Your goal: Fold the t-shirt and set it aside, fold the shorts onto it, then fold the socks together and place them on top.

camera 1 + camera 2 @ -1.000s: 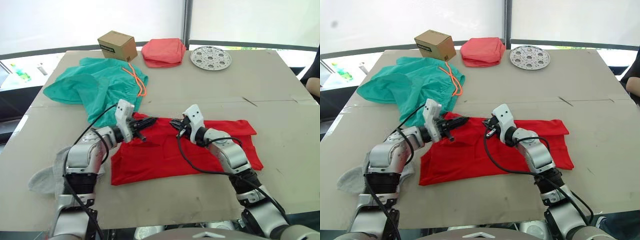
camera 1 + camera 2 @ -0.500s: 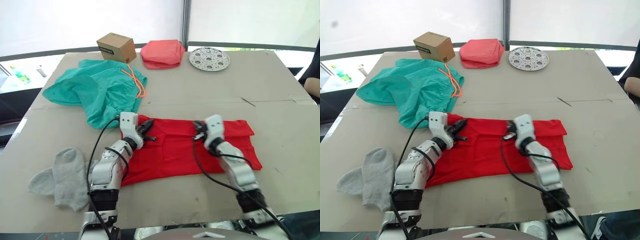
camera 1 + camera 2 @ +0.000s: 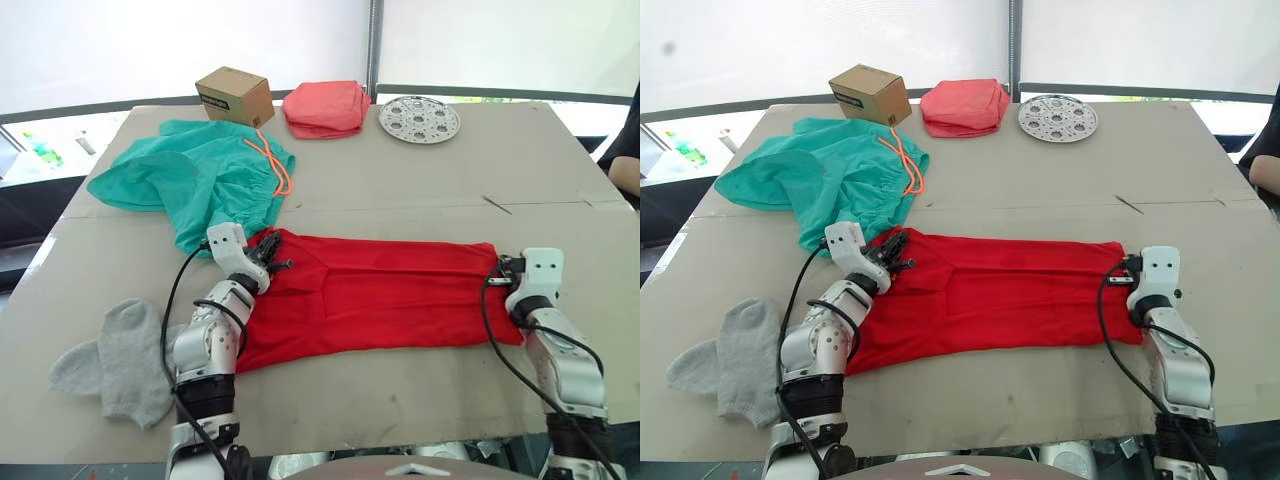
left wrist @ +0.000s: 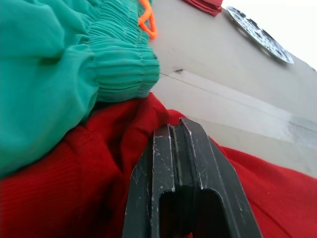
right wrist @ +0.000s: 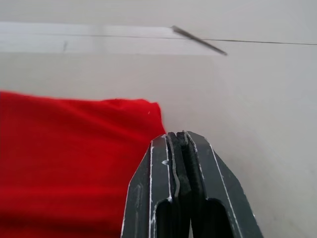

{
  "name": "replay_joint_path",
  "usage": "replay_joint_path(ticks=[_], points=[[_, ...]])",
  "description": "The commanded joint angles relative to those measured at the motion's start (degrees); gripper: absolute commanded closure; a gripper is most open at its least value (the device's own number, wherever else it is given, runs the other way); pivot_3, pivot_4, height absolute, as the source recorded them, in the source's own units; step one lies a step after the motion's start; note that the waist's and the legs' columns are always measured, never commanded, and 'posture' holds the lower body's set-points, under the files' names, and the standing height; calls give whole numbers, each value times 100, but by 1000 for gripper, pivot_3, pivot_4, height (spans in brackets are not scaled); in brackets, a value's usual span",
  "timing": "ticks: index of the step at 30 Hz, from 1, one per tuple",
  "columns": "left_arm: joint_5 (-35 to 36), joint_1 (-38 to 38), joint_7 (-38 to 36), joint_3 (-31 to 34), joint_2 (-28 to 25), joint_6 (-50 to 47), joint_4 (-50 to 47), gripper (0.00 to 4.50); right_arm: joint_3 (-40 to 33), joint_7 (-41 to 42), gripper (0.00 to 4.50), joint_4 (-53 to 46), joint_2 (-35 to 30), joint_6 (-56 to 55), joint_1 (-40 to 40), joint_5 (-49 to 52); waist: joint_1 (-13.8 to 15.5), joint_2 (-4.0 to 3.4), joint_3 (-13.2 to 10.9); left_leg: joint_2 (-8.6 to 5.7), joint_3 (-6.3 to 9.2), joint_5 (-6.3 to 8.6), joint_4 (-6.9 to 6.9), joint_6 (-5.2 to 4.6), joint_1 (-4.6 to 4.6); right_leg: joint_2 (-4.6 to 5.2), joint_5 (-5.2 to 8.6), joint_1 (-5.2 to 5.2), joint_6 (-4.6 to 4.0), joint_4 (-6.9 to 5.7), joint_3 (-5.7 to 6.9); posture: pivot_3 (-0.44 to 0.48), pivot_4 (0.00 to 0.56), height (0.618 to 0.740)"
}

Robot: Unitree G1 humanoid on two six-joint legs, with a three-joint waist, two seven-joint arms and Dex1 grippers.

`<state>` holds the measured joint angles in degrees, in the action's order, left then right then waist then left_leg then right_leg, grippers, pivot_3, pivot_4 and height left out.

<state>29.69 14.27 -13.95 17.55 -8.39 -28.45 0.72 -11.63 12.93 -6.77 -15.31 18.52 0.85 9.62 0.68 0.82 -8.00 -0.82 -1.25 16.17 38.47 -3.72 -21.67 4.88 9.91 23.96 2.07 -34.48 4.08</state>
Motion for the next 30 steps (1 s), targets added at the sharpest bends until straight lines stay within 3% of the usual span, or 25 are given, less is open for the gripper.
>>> replay_joint_path(ticks=[1,2,3,5,6,8,9,11,16,18,22,24,27,30], points=[[457,-151,-343,128,-121,-156,-419,4500,33,794,3663,-808,-446,3,-144,398,-13,-7,-7,0,0,0,0,0,-2,0,0,2,0,0,0,0,150,740],[527,-221,-599,24,-275,-231,-605,4500,67,1054,3239,-1007,-642,42,-177,495,-27,-9,-14,0,-2,0,0,0,-4,-2,0,6,1,0,-2,0,150,740],[685,-274,-824,-46,-421,-390,-832,3797,110,1377,2662,-1182,-890,107,-218,605,-34,-8,-20,1,-3,0,-1,0,-6,-3,1,9,1,0,-3,0,150,740],[1021,-314,-1061,-68,-629,-702,-1172,2966,210,1913,1594,-1482,-1351,266,-312,780,-21,-5,-31,3,-2,0,-1,-1,-10,-7,1,13,1,2,0,0,150,740],[1185,-349,-1252,-68,-808,-851,-1335,2810,251,2145,1420,-1644,-1606,397,-339,861,-4,-3,-33,4,0,0,-1,0,-10,-7,1,13,1,4,3,0,150,740],[1400,-390,-1514,-59,-1074,-1043,-1506,1619,281,2376,302,-1817,-1907,636,-318,1010,15,4,-40,6,1,0,-1,0,-12,-6,1,12,1,8,7,0,150,740],[1504,-413,-1655,-47,-1229,-1137,-1571,1063,322,2481,0,-1883,-2027,731,-283,1074,19,5,-40,6,4,0,0,0,-12,-5,2,11,1,9,11,0,150,740],[1585,-553,-2102,-159,-1654,-1285,-1771,174,486,2663,0,-1927,-2223,853,-212,1062,14,8,-45,6,4,1,0,0,-13,-2,2,10,1,12,10,0,150,740],[1561,-1317,-3274,-447,-2682,-1229,-2430,47,770,2700,0,-1469,-2563,1154,14,754,3,10,-51,8,0,1,-10,1,-16,9,2,15,0,29,7,0,150,740],[1210,-1645,-3701,-551,-3079,-845,-2569,47,695,2708,0,-1355,-2591,1333,140,853,12,5,-55,12,1,1,-11,2,-23,12,1,17,-1,39,9,0,150,740],[948,-1951,-4207,-374,-3663,-487,-2461,47,390,2450,0,-1223,-2453,2370,669,1359,27,-7,-67,14,5,2,-12,3,-29,19,0,21,-2,48,16,0,150,740],[702,-2168,-4797,-287,-4132,-135,-2233,47,429,2427,0,-1186,-2515,2669,962,1387,27,-9,-67,15,8,3,-14,4,-32,21,0,27,-3,53,24,0,150,740],[399,-1976,-5015,-225,-4394,255,-1580,47,672,2397,0,-1033,-2617,2881,1422,1247,16,-29,-79,15,8,3,-19,4,-35,19,0,32,-3,59,27,0,150,740],[368,-1104,-4432,-391,-4249,-241,-962,47,1098,2326,0,-492,-2788,3032,1933,845,44,-32,-86,13,7,2,-16,2,-40,18,-1,36,-2,56,52,0,150,740]])
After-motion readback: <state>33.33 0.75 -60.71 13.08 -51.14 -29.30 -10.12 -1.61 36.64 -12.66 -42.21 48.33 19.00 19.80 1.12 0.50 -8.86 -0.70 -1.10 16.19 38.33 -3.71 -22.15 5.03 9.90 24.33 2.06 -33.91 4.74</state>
